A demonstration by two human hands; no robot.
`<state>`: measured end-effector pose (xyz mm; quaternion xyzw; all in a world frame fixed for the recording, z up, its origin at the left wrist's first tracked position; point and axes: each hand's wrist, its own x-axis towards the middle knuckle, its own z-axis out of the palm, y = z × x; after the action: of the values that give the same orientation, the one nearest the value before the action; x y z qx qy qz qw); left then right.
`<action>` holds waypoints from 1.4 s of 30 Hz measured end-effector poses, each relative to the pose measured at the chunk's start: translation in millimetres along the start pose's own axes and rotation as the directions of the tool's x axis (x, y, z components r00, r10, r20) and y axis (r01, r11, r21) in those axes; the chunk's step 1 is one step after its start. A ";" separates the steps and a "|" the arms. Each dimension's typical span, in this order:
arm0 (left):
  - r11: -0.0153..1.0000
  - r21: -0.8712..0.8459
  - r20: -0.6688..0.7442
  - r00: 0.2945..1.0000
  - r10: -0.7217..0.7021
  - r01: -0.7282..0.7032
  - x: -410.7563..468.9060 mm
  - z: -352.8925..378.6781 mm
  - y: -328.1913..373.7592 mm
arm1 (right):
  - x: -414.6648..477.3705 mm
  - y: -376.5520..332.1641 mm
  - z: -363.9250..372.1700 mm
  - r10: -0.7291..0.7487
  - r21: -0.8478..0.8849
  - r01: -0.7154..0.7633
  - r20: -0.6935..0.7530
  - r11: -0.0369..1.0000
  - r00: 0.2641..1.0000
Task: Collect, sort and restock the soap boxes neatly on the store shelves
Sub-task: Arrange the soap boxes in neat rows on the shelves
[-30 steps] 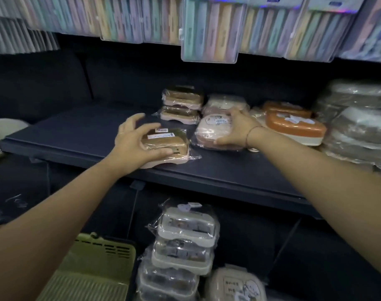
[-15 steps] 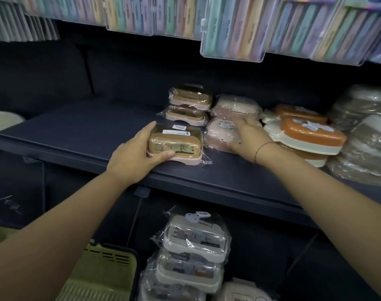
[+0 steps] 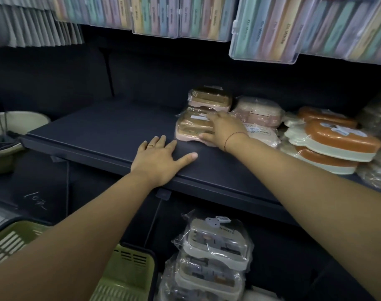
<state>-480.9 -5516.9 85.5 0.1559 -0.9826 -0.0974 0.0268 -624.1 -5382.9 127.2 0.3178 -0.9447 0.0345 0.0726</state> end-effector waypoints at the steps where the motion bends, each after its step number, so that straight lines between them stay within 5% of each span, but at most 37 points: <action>1: 1.000 0.004 0.004 1.000 0.005 -0.005 -0.7 -0.9 0.6 | 4.9 0.8 1.0 0.030 -0.005 -0.030 0.006 1.000 1.000; 13: 1.000 -0.011 -0.058 0.998 0.015 -0.016 -3.6 1.6 0.9 | -0.7 -5.7 -0.1 0.095 -0.048 -0.094 0.022 0.994 0.995; 19: 0.994 -0.107 -0.169 0.986 -0.001 -0.017 -10.6 4.5 2.0 | -145.4 -9.4 -20.1 -0.102 0.382 0.190 -0.240 0.905 0.966; 22: 0.957 -0.246 -0.420 0.907 0.036 -0.151 -45.8 18.9 7.1 | -254.7 13.3 -14.9 -0.141 0.460 0.255 -0.267 0.851 0.953; 25: 0.906 -0.286 -0.658 0.751 0.051 -0.313 -123.7 52.1 25.0 | -331.6 45.8 24.5 -0.085 0.511 0.113 -0.077 0.852 0.993; 27: 0.887 -0.279 -0.694 0.715 0.079 -0.369 -169.7 84.2 41.6 | -358.5 57.7 54.5 -0.074 0.481 -0.001 0.137 0.877 0.988; 30: 0.830 -0.179 -0.557 0.750 0.357 -0.528 -214.2 142.5 61.6 | -367.2 65.6 88.0 -0.084 0.410 -0.056 0.315 0.911 0.945; 33: 0.702 -0.046 -0.309 0.678 0.667 -0.711 -254.2 203.9 57.4 | -367.4 74.7 109.6 -0.043 0.389 -0.123 0.390 0.913 0.920; 35: 0.663 -0.027 -0.099 0.662 0.743 -0.749 -278.4 243.5 38.3 | -369.2 80.1 119.9 -0.051 0.359 -0.118 0.429 0.926 0.902; 38: 0.780 -0.042 0.291 0.739 0.608 -0.625 -292.4 281.2 15.7 | -365.4 84.8 128.4 -0.037 0.358 -0.139 0.443 0.923 0.896; 42: 0.938 -0.002 0.498 0.813 0.301 -0.346 -282.1 306.2 -1.6 | -361.2 86.1 138.5 -0.019 0.376 -0.162 0.435 0.912 0.900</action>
<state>-237.9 -5374.4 -221.0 -0.0423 -0.9722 -0.0841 -0.2142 -407.7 -5114.8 -68.6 0.2898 -0.9209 0.1601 -0.2056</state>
